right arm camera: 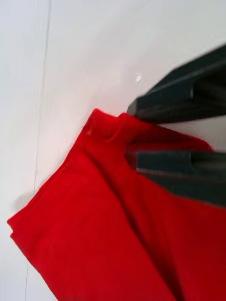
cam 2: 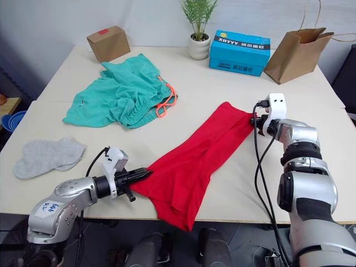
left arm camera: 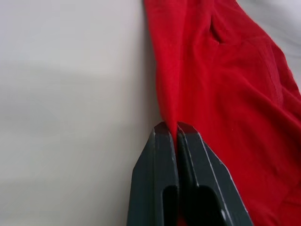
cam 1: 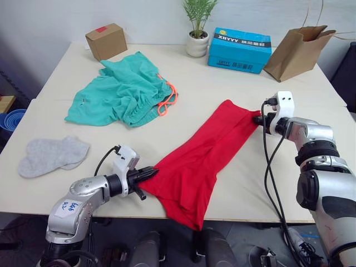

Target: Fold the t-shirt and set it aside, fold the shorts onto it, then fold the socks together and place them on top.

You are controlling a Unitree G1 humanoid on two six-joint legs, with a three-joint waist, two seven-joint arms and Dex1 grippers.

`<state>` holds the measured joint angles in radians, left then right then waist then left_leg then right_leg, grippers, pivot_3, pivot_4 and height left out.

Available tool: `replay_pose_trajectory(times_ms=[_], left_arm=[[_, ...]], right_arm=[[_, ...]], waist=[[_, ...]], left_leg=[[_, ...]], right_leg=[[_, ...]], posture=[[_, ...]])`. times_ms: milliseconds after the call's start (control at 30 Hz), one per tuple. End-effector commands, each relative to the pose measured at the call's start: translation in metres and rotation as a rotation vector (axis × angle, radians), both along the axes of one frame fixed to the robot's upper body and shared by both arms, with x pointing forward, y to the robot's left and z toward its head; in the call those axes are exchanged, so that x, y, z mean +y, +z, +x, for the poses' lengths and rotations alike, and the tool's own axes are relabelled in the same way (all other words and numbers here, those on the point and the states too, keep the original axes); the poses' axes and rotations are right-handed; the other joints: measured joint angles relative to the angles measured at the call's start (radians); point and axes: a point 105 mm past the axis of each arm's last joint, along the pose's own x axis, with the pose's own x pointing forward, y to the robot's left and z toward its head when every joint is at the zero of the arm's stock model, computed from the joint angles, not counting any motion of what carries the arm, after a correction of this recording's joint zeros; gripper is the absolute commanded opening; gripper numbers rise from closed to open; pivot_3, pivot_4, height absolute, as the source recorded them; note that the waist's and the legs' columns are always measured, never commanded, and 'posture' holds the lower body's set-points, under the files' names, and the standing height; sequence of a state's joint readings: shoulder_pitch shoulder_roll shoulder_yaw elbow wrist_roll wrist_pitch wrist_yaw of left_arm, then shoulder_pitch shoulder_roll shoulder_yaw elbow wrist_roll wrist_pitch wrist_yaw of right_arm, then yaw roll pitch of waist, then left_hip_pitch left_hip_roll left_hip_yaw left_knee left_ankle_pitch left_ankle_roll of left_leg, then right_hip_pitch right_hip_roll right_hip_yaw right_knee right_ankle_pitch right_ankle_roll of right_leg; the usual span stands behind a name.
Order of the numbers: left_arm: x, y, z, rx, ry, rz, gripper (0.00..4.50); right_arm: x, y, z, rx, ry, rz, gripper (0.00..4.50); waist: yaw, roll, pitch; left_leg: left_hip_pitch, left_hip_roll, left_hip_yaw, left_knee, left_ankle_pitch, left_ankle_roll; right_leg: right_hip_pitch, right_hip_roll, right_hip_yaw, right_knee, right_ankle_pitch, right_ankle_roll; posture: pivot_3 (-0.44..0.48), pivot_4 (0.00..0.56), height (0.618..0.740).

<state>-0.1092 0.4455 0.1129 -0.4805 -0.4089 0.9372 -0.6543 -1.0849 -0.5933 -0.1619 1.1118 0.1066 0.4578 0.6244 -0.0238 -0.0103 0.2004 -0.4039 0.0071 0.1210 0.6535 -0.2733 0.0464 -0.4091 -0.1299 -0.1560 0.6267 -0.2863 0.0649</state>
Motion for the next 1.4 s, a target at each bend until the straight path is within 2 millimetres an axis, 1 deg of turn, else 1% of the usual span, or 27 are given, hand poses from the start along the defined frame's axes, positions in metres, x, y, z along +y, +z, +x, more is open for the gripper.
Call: replay_pose_trajectory(times_ms=[33, 100, 167, 200, 233, 267, 300, 367, 433, 467, 500, 600, 667, 700, 767, 833, 900, 1000, 1100, 1200, 1233, 1267, 1333, 1400], left_arm=[[0.003, 0.014, -0.004, -0.043, -0.056, 0.020, 1.33], [0.013, 0.019, -0.003, -0.018, -0.099, 0.043, 1.93], [0.022, 0.027, 0.000, 0.010, -0.146, 0.062, 2.59], [0.024, 0.032, 0.003, 0.021, -0.171, 0.062, 2.88], [0.025, 0.038, 0.005, 0.029, -0.200, 0.057, 3.22], [0.025, 0.045, 0.009, 0.036, -0.232, 0.041, 3.52], [0.024, 0.051, 0.012, 0.048, -0.262, 0.029, 3.87], [0.020, 0.062, 0.026, 0.032, -0.297, 0.035, 4.49], [0.012, 0.068, 0.047, 0.015, -0.294, 0.046, 4.49], [0.005, 0.069, 0.057, 0.021, -0.304, 0.038, 4.49], [0.000, 0.070, 0.063, 0.027, -0.314, 0.035, 4.49], [-0.027, 0.065, 0.097, -0.001, -0.329, 0.058, 4.49], [-0.043, 0.062, 0.111, -0.002, -0.346, 0.064, 4.49], [-0.050, 0.062, 0.116, 0.000, -0.354, 0.056, 4.49], [-0.067, 0.057, 0.125, 0.027, -0.374, 0.056, 4.49], [-0.083, 0.051, 0.132, 0.052, -0.378, 0.071, 4.49], [-0.092, 0.047, 0.136, 0.058, -0.380, 0.080, 4.49], [-0.106, 0.041, 0.139, 0.064, -0.366, 0.095, 4.49], [-0.114, 0.031, 0.139, 0.086, -0.356, 0.136, 4.50], [-0.118, 0.026, 0.139, 0.091, -0.341, 0.142, 4.50], [-0.121, 0.025, 0.139, 0.101, -0.335, 0.125, 4.09], [-0.123, 0.024, 0.138, 0.114, -0.335, 0.111, 3.90], [-0.125, 0.021, 0.136, 0.136, -0.337, 0.095, 3.24], [-0.126, 0.015, 0.134, 0.144, -0.339, 0.095, 2.65]], right_arm=[[-0.014, 0.028, -0.014, -0.001, 0.094, -0.002, 2.02], [-0.019, 0.033, -0.030, 0.042, 0.159, 0.022, 2.68], [-0.021, 0.034, -0.052, 0.111, 0.229, 0.039, 3.40], [-0.019, 0.033, -0.066, 0.155, 0.271, 0.054, 3.72], [-0.014, 0.033, -0.081, 0.196, 0.314, 0.076, 4.11], [-0.007, 0.032, -0.097, 0.240, 0.360, 0.098, 4.40], [0.002, 0.030, -0.113, 0.282, 0.407, 0.116, 4.50], [0.020, 0.023, -0.141, 0.344, 0.474, 0.145, 4.50], [0.040, 0.012, -0.163, 0.395, 0.524, 0.179, 4.50], [0.050, 0.006, -0.173, 0.414, 0.548, 0.193, 4.50], [0.056, 0.002, -0.180, 0.423, 0.561, 0.202, 4.50], [0.085, -0.023, -0.201, 0.457, 0.616, 0.273, 4.50], [0.099, -0.036, -0.209, 0.464, 0.628, 0.290, 4.50], [0.104, -0.041, -0.211, 0.465, 0.625, 0.291, 4.50], [0.121, -0.051, -0.215, 0.473, 0.636, 0.301, 4.50], [0.133, -0.062, -0.216, 0.484, 0.619, 0.280, 4.50], [0.139, -0.067, -0.219, 0.489, 0.616, 0.272, 4.50], [0.148, -0.068, -0.222, 0.488, 0.631, 0.298, 4.50], [0.152, -0.070, -0.225, 0.492, 0.636, 0.297, 3.92], [0.155, -0.072, -0.227, 0.496, 0.636, 0.297, 2.90], [0.156, -0.071, -0.226, 0.491, 0.634, 0.302, 2.53], [0.157, -0.071, -0.226, 0.488, 0.632, 0.306, 2.21], [0.158, -0.070, -0.226, 0.486, 0.632, 0.309, 1.45], [0.159, -0.069, -0.226, 0.481, 0.635, 0.315, 0.81]], waist=[[0.003, 0.001, 0.001], [0.007, 0.002, 0.001], [0.016, 0.002, 0.001], [0.019, 0.003, 0.001], [0.025, 0.003, 0.001], [0.025, 0.003, 0.001], [0.028, 0.004, 0.002], [0.032, 0.005, 0.002], [0.030, 0.004, 0.002], [0.031, 0.004, 0.001], [0.035, 0.004, 0.001], [0.047, 0.003, 0.001], [0.051, 0.003, 0.001], [0.051, 0.003, 0.001], [0.048, -0.003, 0.000], [0.041, -0.007, -0.003], [0.034, -0.010, -0.004], [0.021, -0.011, -0.005], [0.021, -0.012, -0.006], [0.024, -0.013, -0.006], [0.024, -0.013, -0.007], [0.024, -0.013, -0.007], [0.025, -0.013, -0.007], [0.025, -0.013, -0.007]], left_leg=[[0.000, 0.000, 0.000, 0.000, 0.000, 0.000], [-0.001, 0.000, 0.000, 0.000, 0.000, 0.000], [-0.001, 0.000, -0.001, -0.001, 0.000, 0.000], [-0.001, 0.000, -0.001, 0.000, 0.000, 0.000], [-0.001, 0.000, -0.001, -0.001, 0.000, 0.000], [-0.001, 0.000, -0.002, -0.001, 0.000, 0.000], [-0.001, 0.000, -0.002, -0.001, -0.001, -0.001], [-0.001, 0.000, -0.003, -0.001, -0.001, 0.000], [-0.001, 0.000, -0.003, 0.000, -0.002, 0.000], [-0.001, 0.000, -0.002, 0.000, -0.002, -0.001], [-0.001, 0.000, -0.002, -0.001, -0.002, -0.001], [-0.001, 0.000, -0.002, 0.000, -0.002, -0.001], [-0.002, -0.001, -0.002, 0.000, -0.002, -0.001], [-0.002, -0.002, -0.002, -0.001, -0.002, 0.000], [-0.002, -0.003, -0.002, 0.000, -0.001, 0.001], [-0.002, -0.002, -0.001, 0.000, -0.002, 0.002], [-0.002, -0.002, -0.001, 0.000, -0.002, 0.002], [-0.001, -0.001, -0.001, -0.002, -0.002, 0.001], [0.000, 0.000, -0.001, -0.002, -0.002, 0.001], [0.000, 0.000, -0.002, -0.002, -0.002, 0.001], [0.000, -0.001, -0.002, -0.002, -0.002, 0.001], [0.000, -0.001, -0.002, -0.001, -0.003, 0.002], [-0.001, -0.001, -0.002, -0.001, -0.003, 0.003], [-0.001, -0.001, -0.002, -0.002, -0.003, 0.003]], right_leg=[[0.000, 0.000, 0.000, 0.000, 0.000, 0.000], [0.000, 0.000, 0.000, -0.001, 0.000, 0.000], [-0.001, 0.000, -0.001, -0.001, 0.000, 0.000], [-0.001, 0.000, -0.001, -0.002, 0.000, -0.001], [-0.001, 0.000, -0.001, -0.002, 0.000, -0.001], [-0.001, 0.000, -0.001, -0.005, 0.000, -0.001], [0.000, 0.000, -0.002, -0.005, 0.000, -0.001], [0.000, -0.001, -0.002, -0.005, 0.000, -0.001], [0.000, -0.001, -0.002, -0.005, 0.000, -0.001], [0.000, -0.001, -0.002, -0.005, 0.000, -0.001], [0.000, -0.001, -0.002, -0.004, 0.000, -0.001], [-0.001, 0.000, -0.002, -0.004, 0.000, -0.001], [-0.001, 0.000, -0.003, -0.004, 0.000, -0.001], [-0.002, -0.001, -0.002, -0.004, 0.000, -0.001], [-0.001, -0.001, -0.002, -0.003, 0.001, 0.000], [-0.001, -0.001, -0.002, -0.004, 0.001, 0.000], [-0.001, 0.000, -0.002, -0.005, 0.001, 0.000], [-0.001, 0.000, -0.002, -0.006, 0.001, 0.000], [-0.002, 0.000, -0.002, -0.005, 0.001, 0.000], [-0.001, 0.000, -0.002, -0.005, 0.001, 0.000], [-0.001, 0.000, -0.002, -0.005, 0.001, 0.000], [-0.001, 0.000, -0.002, -0.005, 0.001, 0.000], [-0.001, -0.001, -0.002, -0.005, 0.001, 0.000], [-0.001, -0.001, -0.002, -0.005, 0.001, 0.000]], posture=[[0.000, 0.150, 0.740], [0.000, 0.150, 0.740], [0.000, 0.150, 0.740], [0.000, 0.150, 0.740], [0.000, 0.150, 0.740], [0.000, 0.150, 0.740], [0.000, 0.150, 0.740], [0.000, 0.150, 0.740], [0.000, 0.150, 0.740], [0.000, 0.150, 0.740], [0.000, 0.150, 0.740], [0.000, 0.150, 0.740], [0.000, 0.150, 0.740], [0.000, 0.150, 0.740], [0.000, 0.150, 0.740], [0.000, 0.150, 0.740], [0.000, 0.150, 0.740], [0.000, 0.150, 0.740], [0.000, 0.150, 0.740], [0.000, 0.150, 0.740], [0.000, 0.150, 0.740], [0.000, 0.150, 0.740], [0.000, 0.150, 0.740], [0.000, 0.150, 0.740]])
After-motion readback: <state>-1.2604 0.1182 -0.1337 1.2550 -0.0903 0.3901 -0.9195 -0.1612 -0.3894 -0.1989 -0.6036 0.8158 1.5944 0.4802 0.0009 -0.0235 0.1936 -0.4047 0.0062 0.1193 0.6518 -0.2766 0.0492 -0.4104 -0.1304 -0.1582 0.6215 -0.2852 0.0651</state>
